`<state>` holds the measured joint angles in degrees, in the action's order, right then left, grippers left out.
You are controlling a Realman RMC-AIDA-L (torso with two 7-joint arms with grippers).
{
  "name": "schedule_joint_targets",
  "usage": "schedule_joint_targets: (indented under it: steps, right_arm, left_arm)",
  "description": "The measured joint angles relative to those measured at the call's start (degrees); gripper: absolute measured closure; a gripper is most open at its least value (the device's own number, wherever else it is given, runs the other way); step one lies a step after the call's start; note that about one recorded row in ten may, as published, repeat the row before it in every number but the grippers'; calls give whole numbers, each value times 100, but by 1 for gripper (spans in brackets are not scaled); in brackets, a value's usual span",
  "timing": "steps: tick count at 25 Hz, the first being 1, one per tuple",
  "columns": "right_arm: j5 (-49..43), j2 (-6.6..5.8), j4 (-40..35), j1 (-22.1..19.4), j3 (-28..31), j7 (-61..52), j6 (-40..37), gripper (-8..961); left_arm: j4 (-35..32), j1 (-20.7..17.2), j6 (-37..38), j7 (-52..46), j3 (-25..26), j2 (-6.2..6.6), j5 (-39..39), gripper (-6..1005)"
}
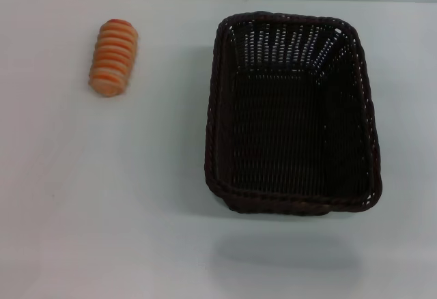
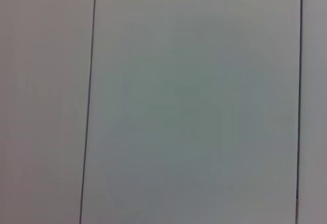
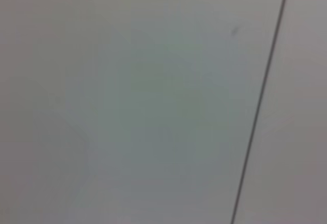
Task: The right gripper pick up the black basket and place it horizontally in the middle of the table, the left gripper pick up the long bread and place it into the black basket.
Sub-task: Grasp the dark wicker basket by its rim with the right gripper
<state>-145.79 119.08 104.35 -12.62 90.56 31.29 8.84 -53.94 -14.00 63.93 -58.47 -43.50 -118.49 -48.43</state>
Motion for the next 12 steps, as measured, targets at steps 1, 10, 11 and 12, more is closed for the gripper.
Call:
schedule_joint_targets:
  steps: [1, 10, 11, 12]
  right_arm:
    - [-1, -3, -113, 0, 21, 1, -115, 465]
    - [-92, 11, -162, -189, -1, 14, -249, 461]
    - [-92, 11, -162, -189, -1, 14, -249, 460]
    - [-93, 11, -140, -205, -3, 17, -230, 460]
  left_arm:
    - [34, -1, 2, -1, 3, 0, 11, 159]
    - [195, 19, 31, 29, 8, -3, -17, 159]
    - [195, 19, 31, 29, 8, -3, -17, 159]
    - [195, 19, 34, 29, 8, -3, -15, 159]
